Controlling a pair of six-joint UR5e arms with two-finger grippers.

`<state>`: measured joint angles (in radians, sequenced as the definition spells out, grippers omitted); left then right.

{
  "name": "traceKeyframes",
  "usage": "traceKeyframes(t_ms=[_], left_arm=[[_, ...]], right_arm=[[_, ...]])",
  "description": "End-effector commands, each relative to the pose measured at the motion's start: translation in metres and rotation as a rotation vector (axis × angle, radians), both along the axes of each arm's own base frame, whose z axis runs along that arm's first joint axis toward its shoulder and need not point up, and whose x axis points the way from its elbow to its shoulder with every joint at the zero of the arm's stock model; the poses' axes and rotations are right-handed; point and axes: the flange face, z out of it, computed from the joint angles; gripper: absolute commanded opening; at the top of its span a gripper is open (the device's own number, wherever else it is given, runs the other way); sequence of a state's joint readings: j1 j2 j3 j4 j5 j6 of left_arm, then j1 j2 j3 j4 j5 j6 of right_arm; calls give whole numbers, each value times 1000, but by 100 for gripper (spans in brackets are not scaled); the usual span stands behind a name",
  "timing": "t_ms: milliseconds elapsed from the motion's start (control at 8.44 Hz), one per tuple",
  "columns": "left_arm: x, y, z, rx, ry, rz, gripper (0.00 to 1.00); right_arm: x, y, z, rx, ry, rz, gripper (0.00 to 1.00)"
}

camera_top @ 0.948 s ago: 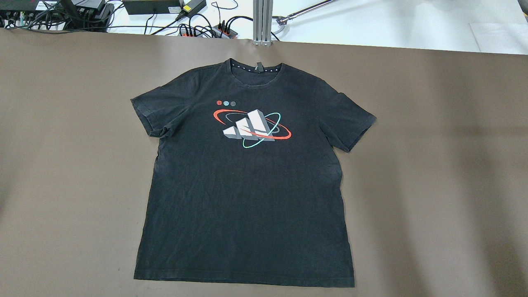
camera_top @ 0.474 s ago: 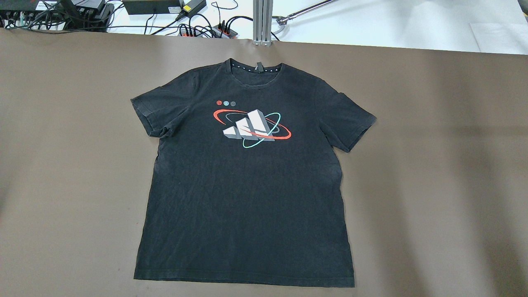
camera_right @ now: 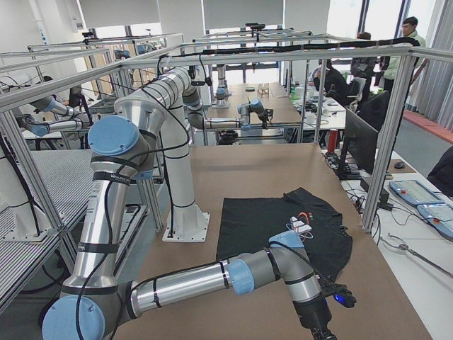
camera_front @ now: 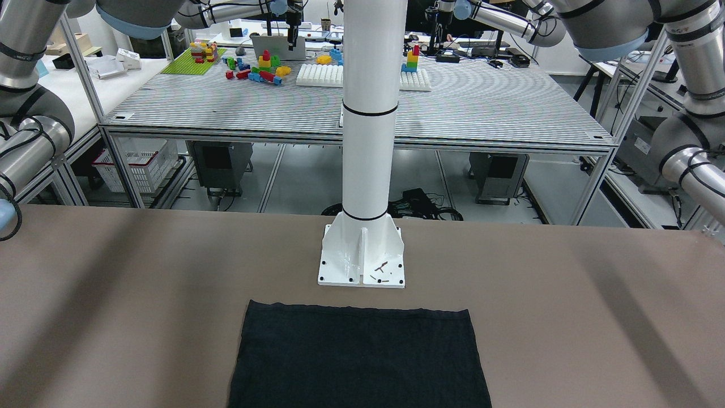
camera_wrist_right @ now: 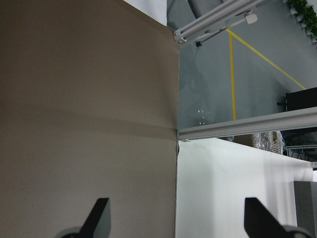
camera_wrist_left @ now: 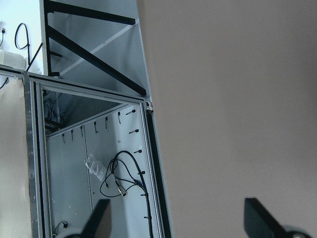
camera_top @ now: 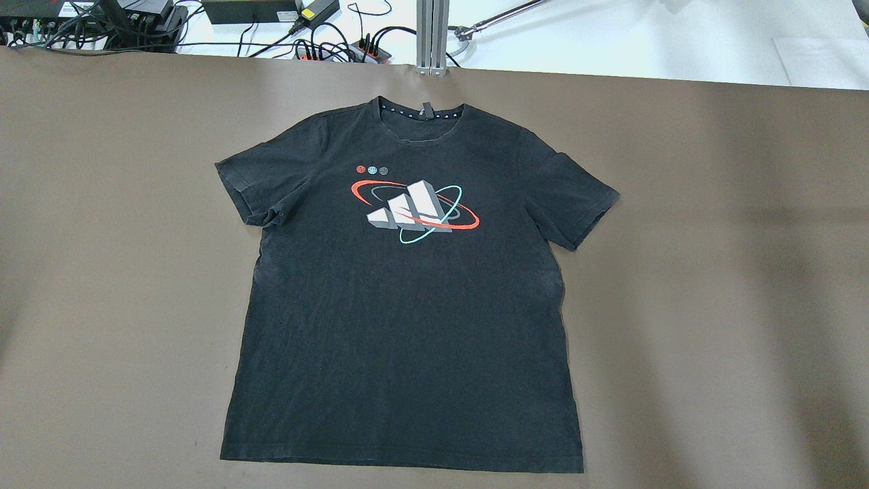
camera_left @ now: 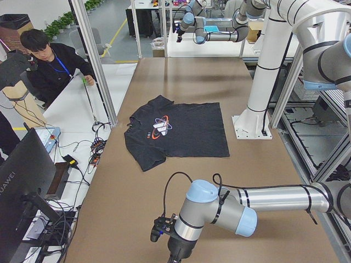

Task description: Fold clothes

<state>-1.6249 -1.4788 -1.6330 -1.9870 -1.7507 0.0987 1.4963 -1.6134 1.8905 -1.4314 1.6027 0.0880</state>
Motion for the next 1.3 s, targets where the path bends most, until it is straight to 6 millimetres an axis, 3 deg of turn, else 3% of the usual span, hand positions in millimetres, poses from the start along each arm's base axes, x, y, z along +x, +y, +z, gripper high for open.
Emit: traceKeyframes(t_ms=[0, 356, 711, 830, 948, 1067, 1185], left_arm=[[-2, -20, -23, 51, -8, -1, 94], [-1, -20, -13, 133, 12, -31, 94], [3, -30, -32, 178, 47, -19, 94], [5, -46, -43, 200, 72, -11, 94], [13, -66, -53, 216, 112, 20, 94], [34, -90, -61, 224, 186, 85, 94], [50, -116, -67, 223, 242, 132, 94]], right_arm=[[-4, -1, -1, 31, -17, -3, 95], [-5, 1, 1, 36, -17, -7, 95], [-14, -2, -5, 81, -23, -25, 95], [-20, -8, -4, 80, -24, -38, 94], [-64, -38, -24, 116, -30, -120, 94], [-102, -52, -23, 112, -38, -171, 91], [-126, -71, -31, 117, -65, -161, 91]])
